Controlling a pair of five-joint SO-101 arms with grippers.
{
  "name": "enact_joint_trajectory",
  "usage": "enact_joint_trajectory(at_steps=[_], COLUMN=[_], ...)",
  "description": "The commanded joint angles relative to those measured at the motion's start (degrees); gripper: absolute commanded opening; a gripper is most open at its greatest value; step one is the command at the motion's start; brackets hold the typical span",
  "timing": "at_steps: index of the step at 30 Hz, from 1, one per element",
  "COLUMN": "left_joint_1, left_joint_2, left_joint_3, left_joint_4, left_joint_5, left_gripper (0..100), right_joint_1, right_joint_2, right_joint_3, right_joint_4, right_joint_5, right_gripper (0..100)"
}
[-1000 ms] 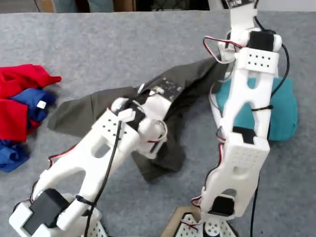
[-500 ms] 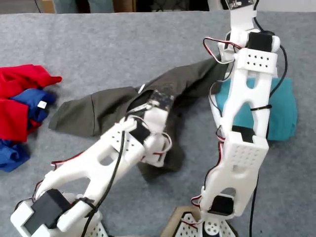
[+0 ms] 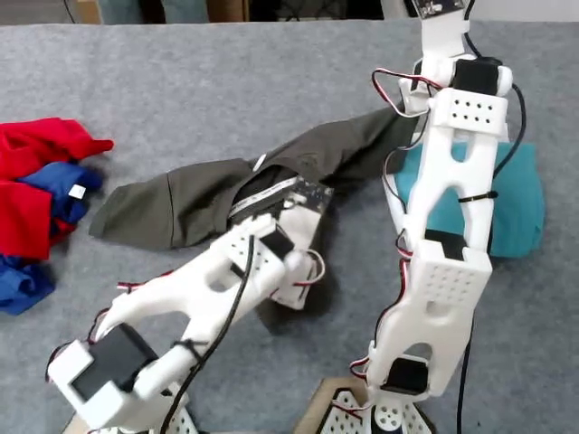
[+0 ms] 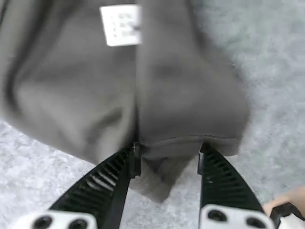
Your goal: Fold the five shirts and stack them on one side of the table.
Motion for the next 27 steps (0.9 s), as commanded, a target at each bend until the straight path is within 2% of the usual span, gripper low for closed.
enact_joint_trajectory(at_steps=[1, 4, 18, 25, 27], left_joint_1=[-0.48, -0.57, -3.65, 0.92, 2.95], left_joint_2=[-0.35, -0.35, 8.09, 8.18, 8.18], left_joint_3=[-5.58, -8.04, -6.2, -6.2, -6.29], left_joint_4=[4.04, 6.33, 3.16, 3.08, 2.99], left_joint_5=[0.09, 0.09, 0.09, 0.09, 0.09], left_gripper=[21, 21, 21, 21, 18], right_joint_1=[0.62, 0.62, 0.62, 0.62, 0.62], right_joint_2=[-0.66, -0.66, -0.66, -0.66, -0.66], right_joint_3=[-0.57, -0.57, -0.57, -0.57, -0.57], right_joint_4=[-1.14, -1.05, -0.97, -0.97, -0.97], right_joint_5=[0.53, 0.53, 0.53, 0.53, 0.53], right_gripper=[1.5, 1.5, 1.5, 1.5, 1.5])
